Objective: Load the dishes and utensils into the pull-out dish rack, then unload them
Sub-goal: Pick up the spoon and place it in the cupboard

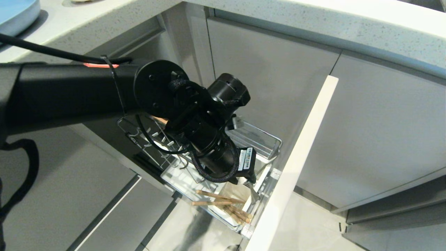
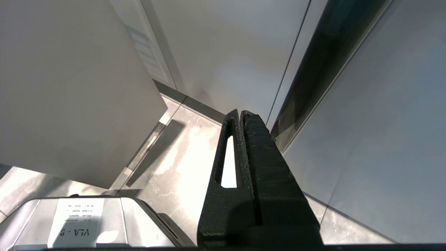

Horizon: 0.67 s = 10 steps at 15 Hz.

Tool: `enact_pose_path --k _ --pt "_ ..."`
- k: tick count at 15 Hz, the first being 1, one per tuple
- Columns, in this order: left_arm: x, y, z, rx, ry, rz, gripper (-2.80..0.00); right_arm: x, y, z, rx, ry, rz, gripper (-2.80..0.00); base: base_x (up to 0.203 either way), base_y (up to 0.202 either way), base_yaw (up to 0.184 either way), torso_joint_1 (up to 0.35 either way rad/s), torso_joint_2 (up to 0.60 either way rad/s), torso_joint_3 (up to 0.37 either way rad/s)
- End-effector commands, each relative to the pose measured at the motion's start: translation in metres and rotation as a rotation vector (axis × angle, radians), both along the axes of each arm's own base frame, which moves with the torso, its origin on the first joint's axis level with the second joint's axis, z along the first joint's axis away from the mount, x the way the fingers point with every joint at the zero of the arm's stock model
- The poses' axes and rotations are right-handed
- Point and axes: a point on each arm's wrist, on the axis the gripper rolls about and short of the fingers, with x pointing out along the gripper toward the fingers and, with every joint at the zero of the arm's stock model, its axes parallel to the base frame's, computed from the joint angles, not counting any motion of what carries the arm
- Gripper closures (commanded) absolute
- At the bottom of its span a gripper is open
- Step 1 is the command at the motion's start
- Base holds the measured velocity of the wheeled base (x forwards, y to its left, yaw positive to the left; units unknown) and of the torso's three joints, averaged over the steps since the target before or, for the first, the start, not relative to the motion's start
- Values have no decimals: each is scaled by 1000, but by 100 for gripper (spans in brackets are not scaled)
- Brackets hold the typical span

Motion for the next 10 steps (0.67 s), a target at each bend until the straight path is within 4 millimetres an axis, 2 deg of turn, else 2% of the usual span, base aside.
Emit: enact_pose_path --k 1,5,10 --pt "-2 1 2 0 3 2 -280 0 0 0 -1 -3 0 0 0 0 0 0 0 0" --pt "-7 7 13 -27 -13 14 -280 0 0 -1 0 -2 0 0 0 0 0 0 0 0" --pt "-22 25 43 -92 -71 31 -280 0 0 0 -1 -3 0 0 0 0 0 0 0 0"
